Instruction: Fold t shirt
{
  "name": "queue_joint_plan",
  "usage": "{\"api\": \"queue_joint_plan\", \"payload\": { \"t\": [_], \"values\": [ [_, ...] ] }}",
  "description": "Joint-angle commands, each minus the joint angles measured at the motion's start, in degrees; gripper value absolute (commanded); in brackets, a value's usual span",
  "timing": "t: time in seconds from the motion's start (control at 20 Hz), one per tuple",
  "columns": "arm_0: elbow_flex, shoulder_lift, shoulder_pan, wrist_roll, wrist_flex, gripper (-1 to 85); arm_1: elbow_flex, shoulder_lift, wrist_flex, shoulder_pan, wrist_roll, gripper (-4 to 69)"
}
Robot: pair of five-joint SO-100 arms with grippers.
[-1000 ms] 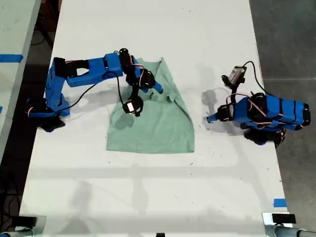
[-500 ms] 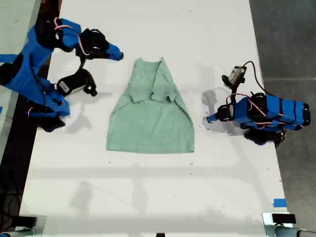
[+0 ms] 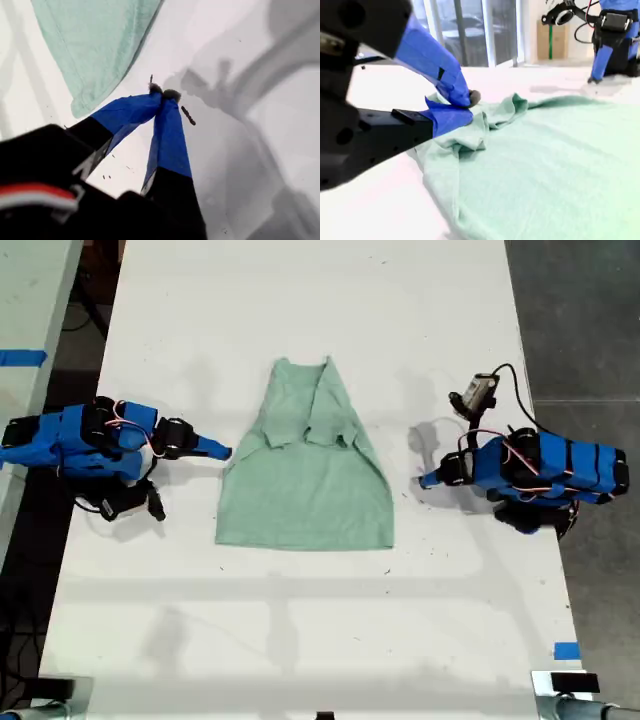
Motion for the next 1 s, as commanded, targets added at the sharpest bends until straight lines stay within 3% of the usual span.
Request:
{"api": "queue_joint_plan", "payload": {
  "t": [0.0,0.95],
  "values": [
    [2.64,2.55,0.09,0.00,0.62,0.0,2.20,0.79,0.00,-0.35,0.26,0.5],
    [2.46,2.55,-1.05,-0.18,1.67,0.0,2.20,0.79,0.00,-0.18,0.44,0.5]
  ]
}}
